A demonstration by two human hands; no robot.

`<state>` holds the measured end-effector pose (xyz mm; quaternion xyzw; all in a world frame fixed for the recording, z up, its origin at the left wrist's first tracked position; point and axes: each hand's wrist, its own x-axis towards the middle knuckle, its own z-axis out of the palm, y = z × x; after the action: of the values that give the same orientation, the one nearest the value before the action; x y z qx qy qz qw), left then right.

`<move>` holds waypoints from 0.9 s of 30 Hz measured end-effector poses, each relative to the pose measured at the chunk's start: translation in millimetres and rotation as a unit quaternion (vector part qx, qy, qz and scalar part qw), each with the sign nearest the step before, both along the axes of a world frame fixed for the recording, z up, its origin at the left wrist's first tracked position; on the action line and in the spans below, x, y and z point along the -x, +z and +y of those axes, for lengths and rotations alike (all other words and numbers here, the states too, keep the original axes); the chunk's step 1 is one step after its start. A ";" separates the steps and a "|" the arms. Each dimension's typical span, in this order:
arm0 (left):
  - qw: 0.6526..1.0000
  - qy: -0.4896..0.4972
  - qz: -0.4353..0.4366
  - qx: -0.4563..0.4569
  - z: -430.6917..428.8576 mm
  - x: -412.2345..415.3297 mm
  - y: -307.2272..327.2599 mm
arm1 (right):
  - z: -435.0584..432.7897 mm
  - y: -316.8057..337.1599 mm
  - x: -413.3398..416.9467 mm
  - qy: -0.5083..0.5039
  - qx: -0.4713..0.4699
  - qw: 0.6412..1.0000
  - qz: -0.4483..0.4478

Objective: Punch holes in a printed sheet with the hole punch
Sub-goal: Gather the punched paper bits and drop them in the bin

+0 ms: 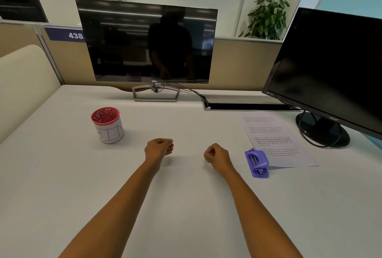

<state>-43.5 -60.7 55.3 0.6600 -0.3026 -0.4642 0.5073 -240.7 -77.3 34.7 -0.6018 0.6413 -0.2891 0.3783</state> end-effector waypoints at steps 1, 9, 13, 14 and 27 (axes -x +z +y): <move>1.000 0.000 -0.001 0.001 -1.0 -1.6 0.9 | 0.2 1.0 2.6 -0.028 -0.005 0.998 -0.059; 0.998 0.020 -0.053 0.029 -16.0 -27.4 19.9 | -11.3 13.3 -0.4 -0.083 -0.008 0.975 -0.207; 0.991 0.036 -0.106 0.067 -27.3 -57.5 41.9 | -19.6 31.8 -18.2 -0.063 -0.002 0.967 -0.248; 0.988 0.044 -0.127 0.074 -30.6 -67.3 47.3 | -22.2 37.5 -24.5 -0.057 -0.001 0.965 -0.258; 0.909 0.086 -0.398 -0.088 -50.2 -168.5 79.3 | -60.8 105.1 -174.5 0.084 0.102 0.981 -0.145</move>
<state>124.9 -110.9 134.6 0.8555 -0.3796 -0.1425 0.3220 -66.2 -138.2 139.8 -0.6407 0.4937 -0.4041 0.4271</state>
